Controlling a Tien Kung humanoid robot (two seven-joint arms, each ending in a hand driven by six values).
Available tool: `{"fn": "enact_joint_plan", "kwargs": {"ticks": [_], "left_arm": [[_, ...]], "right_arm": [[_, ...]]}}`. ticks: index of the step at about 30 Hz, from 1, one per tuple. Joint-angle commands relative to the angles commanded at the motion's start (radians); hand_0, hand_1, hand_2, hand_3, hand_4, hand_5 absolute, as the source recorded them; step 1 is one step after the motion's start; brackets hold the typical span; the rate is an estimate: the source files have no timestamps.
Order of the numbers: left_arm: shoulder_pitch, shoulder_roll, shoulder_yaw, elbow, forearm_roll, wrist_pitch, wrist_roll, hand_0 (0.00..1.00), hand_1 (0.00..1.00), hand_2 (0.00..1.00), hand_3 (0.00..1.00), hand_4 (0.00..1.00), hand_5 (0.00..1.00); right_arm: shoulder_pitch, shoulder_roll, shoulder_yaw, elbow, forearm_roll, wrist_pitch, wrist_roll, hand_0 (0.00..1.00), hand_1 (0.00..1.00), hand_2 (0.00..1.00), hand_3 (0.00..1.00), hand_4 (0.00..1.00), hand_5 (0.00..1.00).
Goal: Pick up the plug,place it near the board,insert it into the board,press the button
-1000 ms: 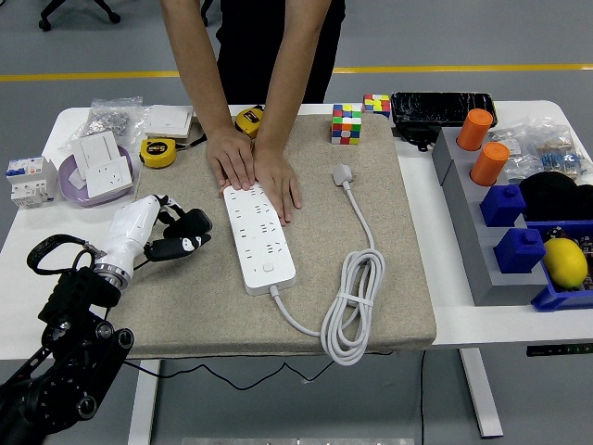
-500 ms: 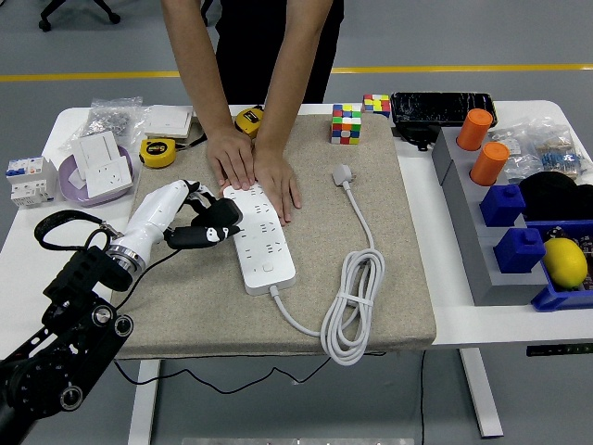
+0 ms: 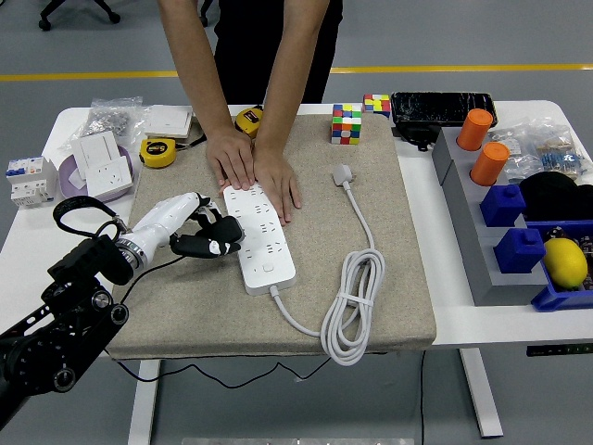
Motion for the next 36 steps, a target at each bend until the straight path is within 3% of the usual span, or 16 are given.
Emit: {"fn": "enact_joint_plan", "kwargs": {"ticks": [18,36], "left_arm": [[-0.03,-0.013,0.025,0.01,-0.002,0.005,-0.004,0.607,0.56,0.438,0.489,0.513,0.002],[-0.039,-0.003,0.03,0.002,0.008,-0.022,0.002,0.607,0.57,0.45,0.493,0.541,0.002]], "right_arm": [[0.003,-0.001,-0.002,0.0,0.004,0.0,0.001,0.876,0.729,0.719,0.725,0.998,0.689],[0.007,-0.001,0.002,0.0,0.006,-0.001,0.002,0.876,0.729,0.719,0.726,0.998,0.689]]}}
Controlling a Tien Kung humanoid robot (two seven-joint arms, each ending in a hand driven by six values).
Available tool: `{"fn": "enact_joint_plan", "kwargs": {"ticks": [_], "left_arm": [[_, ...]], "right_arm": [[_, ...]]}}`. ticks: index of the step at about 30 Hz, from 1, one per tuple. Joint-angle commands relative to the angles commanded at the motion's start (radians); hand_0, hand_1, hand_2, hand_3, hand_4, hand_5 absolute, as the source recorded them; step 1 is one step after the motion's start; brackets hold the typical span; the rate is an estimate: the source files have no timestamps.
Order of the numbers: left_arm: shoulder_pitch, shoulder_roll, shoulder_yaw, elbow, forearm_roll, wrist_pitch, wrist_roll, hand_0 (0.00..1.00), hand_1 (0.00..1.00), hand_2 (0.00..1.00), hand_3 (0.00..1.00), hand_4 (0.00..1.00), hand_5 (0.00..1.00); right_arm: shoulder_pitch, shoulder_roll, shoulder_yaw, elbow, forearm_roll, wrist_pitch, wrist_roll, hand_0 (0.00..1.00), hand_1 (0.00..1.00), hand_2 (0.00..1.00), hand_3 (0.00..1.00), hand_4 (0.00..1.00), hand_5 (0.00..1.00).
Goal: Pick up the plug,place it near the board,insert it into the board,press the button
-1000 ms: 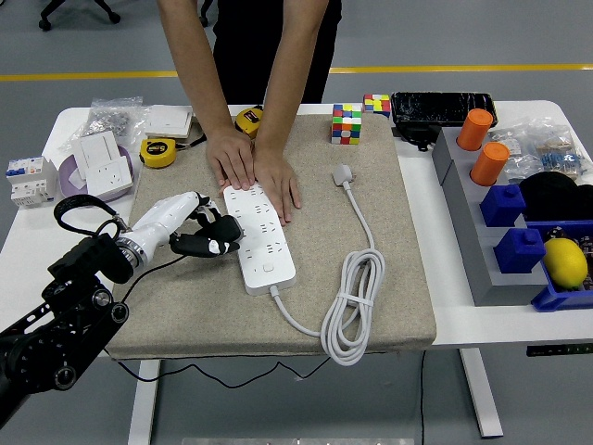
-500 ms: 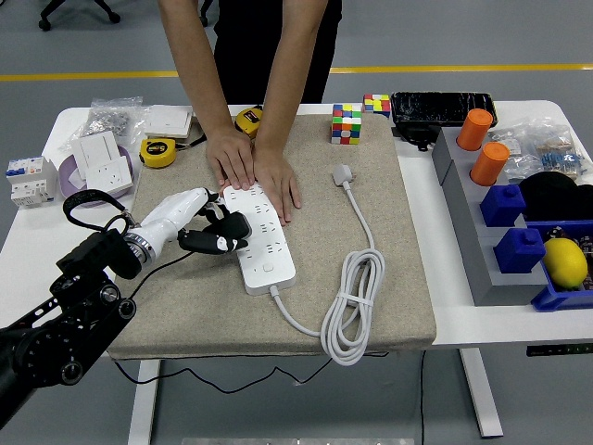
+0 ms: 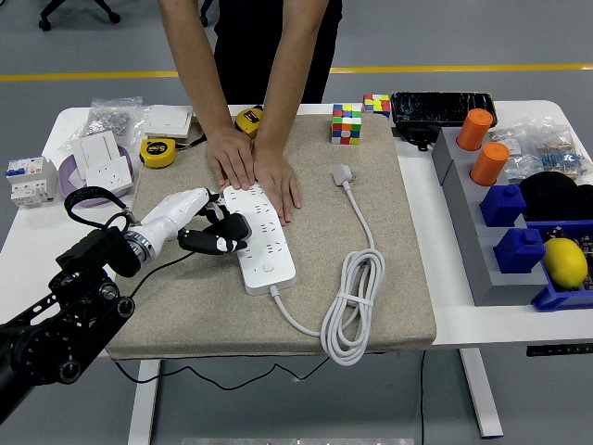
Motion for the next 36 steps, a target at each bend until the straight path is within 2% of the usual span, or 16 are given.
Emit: {"fn": "enact_joint_plan", "kwargs": {"ticks": [21,36], "left_arm": [[-0.001,-0.002,0.007,0.02,0.012,-0.011,0.002,0.607,0.571,0.452,0.494,0.547,0.002],[-0.002,0.014,0.024,0.013,0.028,-0.023,0.006,0.612,0.584,0.466,0.511,0.557,0.002]], "right_arm": [[0.0,-0.002,0.004,0.0,-0.007,0.001,0.0,0.876,0.729,0.719,0.725,0.998,0.689],[-0.003,-0.003,0.005,0.0,-0.009,0.001,-0.001,0.875,0.729,0.719,0.726,0.998,0.688]]}}
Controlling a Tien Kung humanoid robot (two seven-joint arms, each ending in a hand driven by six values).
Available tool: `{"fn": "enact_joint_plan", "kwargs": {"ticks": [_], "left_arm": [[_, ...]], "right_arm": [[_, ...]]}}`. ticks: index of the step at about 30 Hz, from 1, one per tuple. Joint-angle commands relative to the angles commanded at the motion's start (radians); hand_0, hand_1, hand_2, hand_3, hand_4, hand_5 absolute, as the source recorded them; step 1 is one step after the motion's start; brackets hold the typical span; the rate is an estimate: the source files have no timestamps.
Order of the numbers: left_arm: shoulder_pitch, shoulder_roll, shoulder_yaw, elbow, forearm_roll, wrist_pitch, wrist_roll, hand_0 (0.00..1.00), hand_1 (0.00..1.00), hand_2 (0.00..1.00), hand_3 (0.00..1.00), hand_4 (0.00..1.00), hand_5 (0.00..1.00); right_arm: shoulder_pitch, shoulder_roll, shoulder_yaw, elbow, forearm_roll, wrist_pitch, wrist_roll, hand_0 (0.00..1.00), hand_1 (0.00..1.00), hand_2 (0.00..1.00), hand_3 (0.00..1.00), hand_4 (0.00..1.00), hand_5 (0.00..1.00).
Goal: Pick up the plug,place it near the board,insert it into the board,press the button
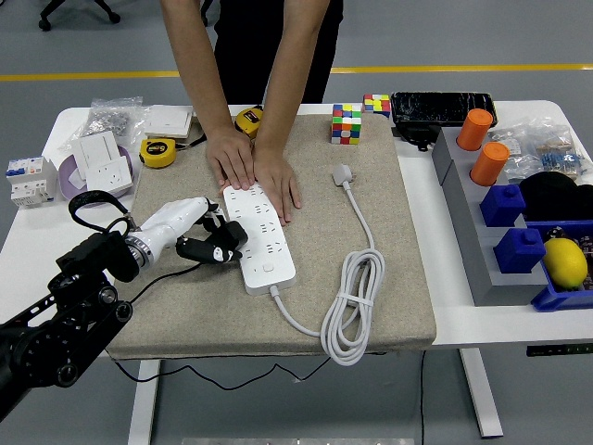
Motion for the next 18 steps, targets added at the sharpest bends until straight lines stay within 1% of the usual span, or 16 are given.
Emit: {"fn": "enact_joint_plan", "kwargs": {"ticks": [4,5,10,11,16,17,18], "left_arm": [[0.0,0.001,0.001,-0.003,0.003,-0.003,0.001,0.612,0.584,0.466,0.511,0.557,0.002],[-0.001,0.001,0.001,-0.004,0.004,-0.004,0.001,0.616,0.614,0.542,0.562,0.584,0.002],[-0.002,0.003,0.001,-0.005,0.008,-0.014,0.003,0.616,0.614,0.542,0.562,0.584,0.002],[-0.003,0.003,0.001,-0.005,0.009,-0.017,0.004,0.658,0.746,0.702,0.608,0.817,0.076],[-0.007,0.003,0.001,-0.004,0.003,-0.033,0.009,0.658,0.746,0.702,0.608,0.817,0.076],[-0.007,0.003,0.001,-0.003,0.003,-0.034,0.01,0.745,0.877,0.857,0.803,0.977,0.149],[-0.008,0.003,0.001,-0.003,0.003,-0.034,0.01,0.745,0.877,0.857,0.803,0.977,0.149]], "right_arm": [[0.002,-0.001,-0.005,0.0,0.005,-0.001,0.002,0.875,0.729,0.719,0.726,0.998,0.688],[0.002,-0.001,-0.005,0.0,0.005,-0.001,0.002,0.876,0.729,0.719,0.726,0.998,0.688],[0.001,-0.001,0.002,0.0,0.0,0.0,0.002,0.876,0.729,0.719,0.726,0.998,0.688],[0.001,-0.001,0.004,0.0,-0.001,0.0,0.002,0.877,0.73,0.719,0.727,0.998,0.689],[0.002,-0.001,0.008,0.0,-0.002,0.001,0.003,0.877,0.73,0.719,0.727,0.998,0.689],[0.003,-0.001,0.009,0.0,-0.002,0.001,0.003,0.876,0.73,0.72,0.727,0.998,0.689],[0.003,-0.001,0.009,0.0,-0.002,0.001,0.003,0.876,0.73,0.72,0.727,0.998,0.689]]}}
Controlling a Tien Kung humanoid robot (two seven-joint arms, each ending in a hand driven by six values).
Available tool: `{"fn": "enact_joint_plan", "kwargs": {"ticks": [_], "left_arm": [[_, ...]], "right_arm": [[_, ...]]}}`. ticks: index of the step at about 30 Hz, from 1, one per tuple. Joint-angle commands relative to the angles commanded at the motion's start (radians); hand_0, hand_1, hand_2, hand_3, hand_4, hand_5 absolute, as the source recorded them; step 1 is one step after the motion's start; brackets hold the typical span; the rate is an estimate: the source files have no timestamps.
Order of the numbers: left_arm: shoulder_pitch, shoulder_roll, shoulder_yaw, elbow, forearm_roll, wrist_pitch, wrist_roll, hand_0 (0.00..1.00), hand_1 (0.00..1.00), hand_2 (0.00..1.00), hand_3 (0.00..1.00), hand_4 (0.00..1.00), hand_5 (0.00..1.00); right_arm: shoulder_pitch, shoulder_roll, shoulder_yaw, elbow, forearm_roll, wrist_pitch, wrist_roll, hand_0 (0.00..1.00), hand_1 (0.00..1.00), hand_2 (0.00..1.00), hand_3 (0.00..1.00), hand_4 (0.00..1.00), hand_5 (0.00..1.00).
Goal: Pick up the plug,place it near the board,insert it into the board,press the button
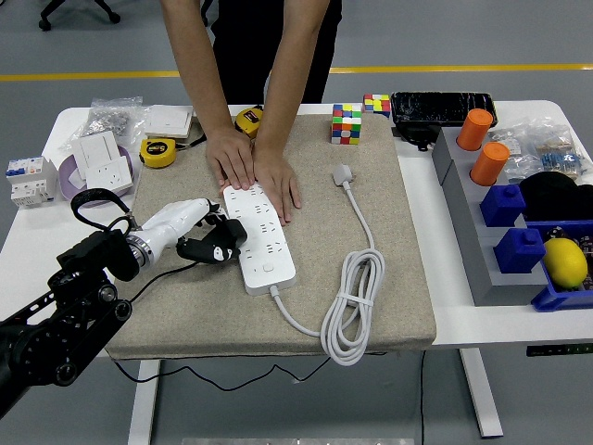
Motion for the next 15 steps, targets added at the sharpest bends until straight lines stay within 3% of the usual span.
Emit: {"fn": "enact_joint_plan", "kwargs": {"ticks": [10,11,15], "left_arm": [[-0.008,0.001,0.0,-0.004,0.001,-0.01,0.003,0.776,0.914,0.897,0.843,0.998,0.178],[-0.008,0.001,0.0,-0.005,0.0,-0.01,0.003,0.848,0.969,0.955,0.891,0.998,0.191],[-0.006,-0.002,-0.009,-0.01,-0.006,-0.014,0.002,0.848,0.969,0.955,0.891,0.998,0.191]], "right_arm": [[0.003,-0.001,0.007,0.0,-0.001,0.001,0.002,0.877,0.73,0.719,0.727,0.998,0.689],[0.003,-0.001,0.008,0.0,-0.001,0.001,0.002,0.877,0.73,0.719,0.728,0.998,0.69],[0.003,0.0,0.006,0.0,0.001,0.0,0.002,0.877,0.73,0.719,0.728,0.998,0.69]]}}
